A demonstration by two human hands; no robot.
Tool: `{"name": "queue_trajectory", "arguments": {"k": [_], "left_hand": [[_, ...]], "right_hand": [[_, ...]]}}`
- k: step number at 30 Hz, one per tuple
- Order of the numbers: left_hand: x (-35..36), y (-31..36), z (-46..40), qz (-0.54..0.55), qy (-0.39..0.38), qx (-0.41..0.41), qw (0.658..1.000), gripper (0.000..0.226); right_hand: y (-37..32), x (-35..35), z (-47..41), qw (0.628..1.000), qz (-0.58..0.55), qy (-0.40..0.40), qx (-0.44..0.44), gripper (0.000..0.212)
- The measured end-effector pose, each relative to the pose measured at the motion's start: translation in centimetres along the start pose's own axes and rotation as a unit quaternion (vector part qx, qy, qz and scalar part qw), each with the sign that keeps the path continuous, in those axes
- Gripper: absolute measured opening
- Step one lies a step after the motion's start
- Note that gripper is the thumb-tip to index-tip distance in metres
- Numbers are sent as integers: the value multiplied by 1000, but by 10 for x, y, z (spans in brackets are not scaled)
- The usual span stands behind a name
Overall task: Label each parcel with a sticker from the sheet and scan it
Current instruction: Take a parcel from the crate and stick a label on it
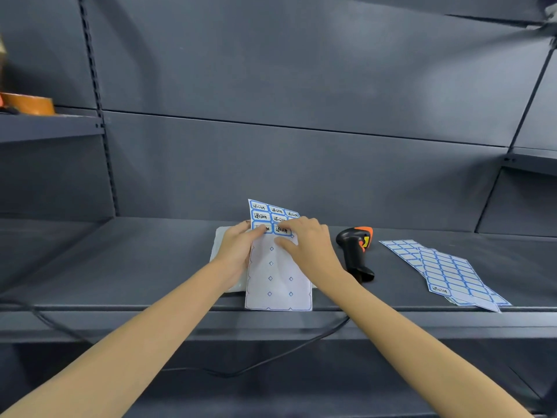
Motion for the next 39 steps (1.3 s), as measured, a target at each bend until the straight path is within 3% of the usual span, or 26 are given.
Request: {"name": "queue_trajectory", "arguments": {"k": [11,15,17,21,25,27,29,33,35,39], "left_hand": [[0,-4,-1,16,-13,3,1000,18],[-1,-4,1,3,3,5,1000,18],[-2,-4,2,-5,12,2,1000,18],[-6,-3,3,0,29,-5,1000,18],[-19,-1,4,10,50,-5,999,19],[-30,2,4,27,73,-2,997,20],[-48,7,5,55,106,0,993,20],[-94,9,7,81,144,3,986,19],[-113,6,9,76,150,3,986,19],[-133,2,9,70,163,-7,984,17]], "right_hand": [[-2,3,2,991,-113,17,72,16],[-5,2,3,957,-248,63,135,8],[-6,0,4,923,-324,82,190,11],[-4,-1,4,818,-492,79,288,8],[-1,-5,1,655,-658,80,363,10],[4,-7,-2,638,-673,96,362,16],[11,-9,-5,665,-649,121,350,15],[26,-7,-5,845,-441,125,277,7],[30,-2,-4,912,-335,92,218,7],[30,17,-1,970,-204,6,130,10]]}}
Point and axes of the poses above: each hand's wrist, its own z-axis away from the middle knuckle, its own x-axis out of the palm, y = z × x, the point moved 1 cm from there along -z, towards the middle knuckle, and after that the axes turned 11 degrees about -z, right-handed, at the moved point
